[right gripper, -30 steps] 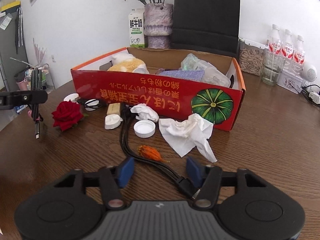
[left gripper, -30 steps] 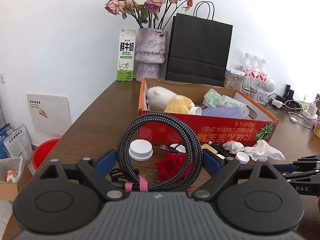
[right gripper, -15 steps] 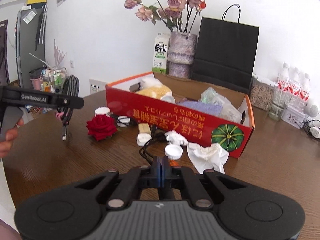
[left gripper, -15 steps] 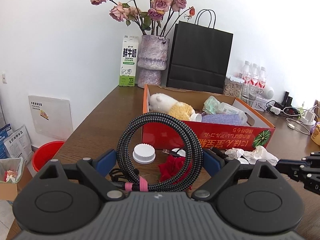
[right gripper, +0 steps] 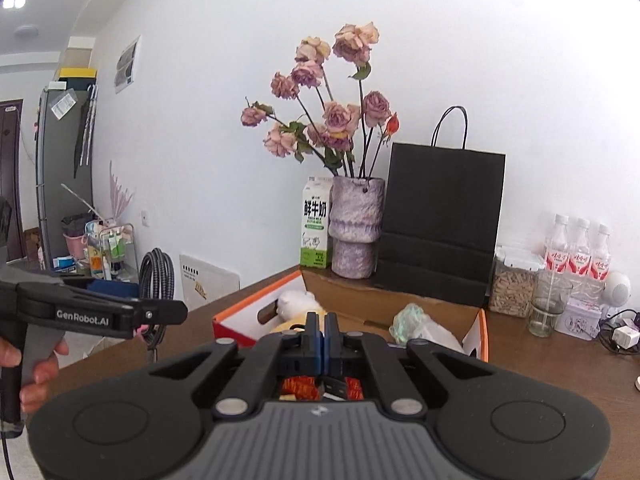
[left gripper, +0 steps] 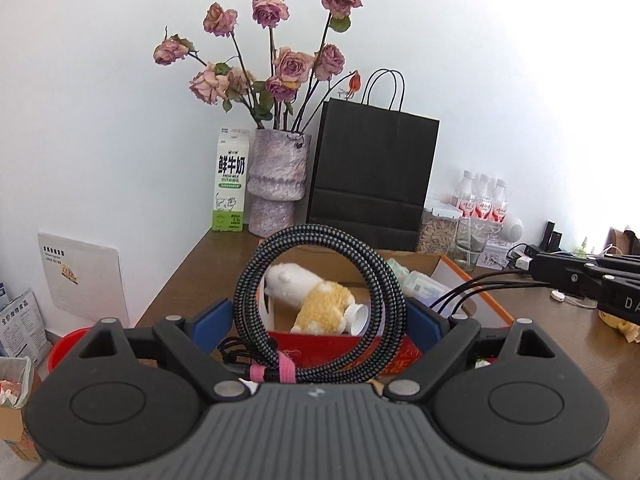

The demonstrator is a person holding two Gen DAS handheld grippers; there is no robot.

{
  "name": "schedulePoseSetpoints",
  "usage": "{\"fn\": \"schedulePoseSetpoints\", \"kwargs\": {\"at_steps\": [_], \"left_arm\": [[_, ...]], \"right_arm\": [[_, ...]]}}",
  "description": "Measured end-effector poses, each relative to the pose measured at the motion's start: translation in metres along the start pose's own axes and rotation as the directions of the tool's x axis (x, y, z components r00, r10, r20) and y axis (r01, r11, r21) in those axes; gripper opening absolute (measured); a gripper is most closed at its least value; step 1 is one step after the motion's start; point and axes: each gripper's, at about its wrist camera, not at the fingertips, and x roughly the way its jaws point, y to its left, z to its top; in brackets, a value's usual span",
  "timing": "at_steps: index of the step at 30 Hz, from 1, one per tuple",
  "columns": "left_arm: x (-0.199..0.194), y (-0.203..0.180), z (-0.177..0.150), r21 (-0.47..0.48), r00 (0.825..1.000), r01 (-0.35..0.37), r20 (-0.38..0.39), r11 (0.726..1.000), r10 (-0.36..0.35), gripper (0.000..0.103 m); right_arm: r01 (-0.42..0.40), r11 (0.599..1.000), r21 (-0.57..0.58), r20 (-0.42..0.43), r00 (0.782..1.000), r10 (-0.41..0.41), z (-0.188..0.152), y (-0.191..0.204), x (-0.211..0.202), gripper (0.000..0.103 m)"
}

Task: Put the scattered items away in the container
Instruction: 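Carry the black cable into the box and open both grippers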

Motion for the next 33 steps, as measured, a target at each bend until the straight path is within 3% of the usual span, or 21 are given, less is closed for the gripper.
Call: {"fn": "schedulePoseSetpoints", "kwargs": {"at_steps": [6,10,18,22,25,28,33], "left_arm": [[0.021,-0.016,0.039,-0.011,0.998,0.025,0.059,1.0,-0.024,0.092],[0.05,-0.026,0.053,-0.044,0.997,0.028,0.072,0.999,-0.024,0.092],[0.122,-0.037,0.035,-0.106,0.998,0.018,0.057,0.994,-0.012,0.092],[0.155,-0.038,0.019,-0.086,0.999,-0.044,0.022,0.995,0.046,0.092],[0.176,-0.036,0.007,-0.056,0.997,-0.061,-0.058,0.997,0.058,0.092],[0.183,-0.031,-0.001,-0.068,0.993,-0.064,-0.103,0.996,0.057,0.092],[0.179,-0.033,-0.003,-0.044,0.994,-0.065,-0.087,0.997,0.061,0.092]], "right_arm": [[0.05,0.998,0.038,0.1,0.994,-0.053,0.041,-0.02,0.015,0.0],[0.095,0.993,0.073,0.135,0.985,-0.104,0.051,-0.034,0.039,0.0],[0.143,0.968,0.204,0.094,0.982,-0.165,0.006,-0.061,0.104,0.001],[0.191,0.966,0.173,0.055,0.978,-0.203,-0.019,-0.063,0.132,0.001],[0.202,0.967,0.153,0.005,0.979,-0.205,-0.034,-0.066,0.146,0.001],[0.193,0.968,0.163,-0.029,0.981,-0.191,-0.044,-0.069,0.154,0.001],[0.19,0.971,0.146,-0.033,0.982,-0.187,-0.048,-0.063,0.155,0.001]]}}
